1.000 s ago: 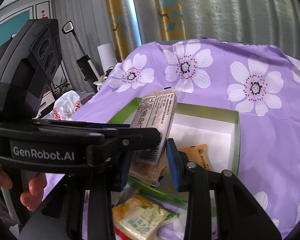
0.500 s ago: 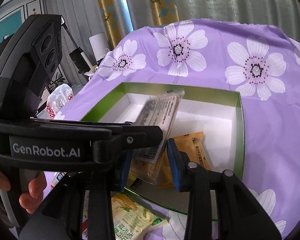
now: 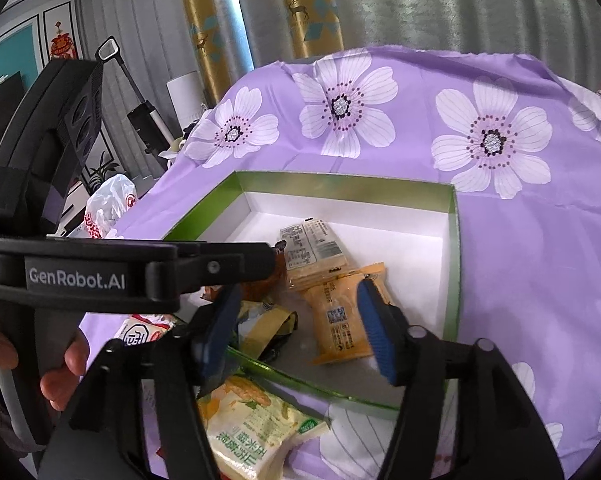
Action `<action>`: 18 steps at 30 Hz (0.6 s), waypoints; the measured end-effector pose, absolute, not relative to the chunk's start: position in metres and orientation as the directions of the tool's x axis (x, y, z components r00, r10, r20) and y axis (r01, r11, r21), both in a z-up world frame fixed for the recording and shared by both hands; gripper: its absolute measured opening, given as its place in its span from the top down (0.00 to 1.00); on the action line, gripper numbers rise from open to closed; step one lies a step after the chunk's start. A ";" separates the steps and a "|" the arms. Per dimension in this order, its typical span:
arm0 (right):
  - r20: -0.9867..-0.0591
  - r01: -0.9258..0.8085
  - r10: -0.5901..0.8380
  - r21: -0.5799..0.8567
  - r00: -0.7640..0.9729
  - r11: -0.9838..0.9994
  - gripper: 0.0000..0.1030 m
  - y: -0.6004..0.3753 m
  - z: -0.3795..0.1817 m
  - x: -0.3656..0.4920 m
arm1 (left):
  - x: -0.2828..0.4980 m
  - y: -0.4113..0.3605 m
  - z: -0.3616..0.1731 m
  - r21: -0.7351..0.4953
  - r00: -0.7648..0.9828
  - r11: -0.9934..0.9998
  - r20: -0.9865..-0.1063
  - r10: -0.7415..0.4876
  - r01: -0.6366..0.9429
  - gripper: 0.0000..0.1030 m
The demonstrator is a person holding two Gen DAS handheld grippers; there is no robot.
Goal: Organize snacks
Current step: 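Withdraw the right gripper from the green box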
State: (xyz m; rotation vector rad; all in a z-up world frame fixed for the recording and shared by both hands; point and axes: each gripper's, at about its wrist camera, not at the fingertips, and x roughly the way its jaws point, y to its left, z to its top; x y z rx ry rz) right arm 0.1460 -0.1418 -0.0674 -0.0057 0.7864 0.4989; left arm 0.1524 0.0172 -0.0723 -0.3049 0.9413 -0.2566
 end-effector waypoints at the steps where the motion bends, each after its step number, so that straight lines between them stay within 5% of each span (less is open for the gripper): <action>1: -0.678 -0.428 0.422 0.172 0.602 0.887 0.31 -0.142 -0.065 0.144 | 0.150 0.018 -0.070 -0.357 0.569 0.930 -0.750 -0.338 0.082 0.23; 7: -0.670 -0.407 0.379 0.123 0.639 0.905 0.16 -0.143 -0.050 0.130 | 0.134 0.025 -0.058 -0.324 0.597 0.944 -0.745 -0.297 0.066 0.10; 18: -0.660 -0.376 0.330 0.077 0.675 0.923 0.06 -0.148 -0.029 0.098 | 0.101 0.043 -0.049 -0.293 0.619 0.956 -0.747 -0.242 0.020 0.08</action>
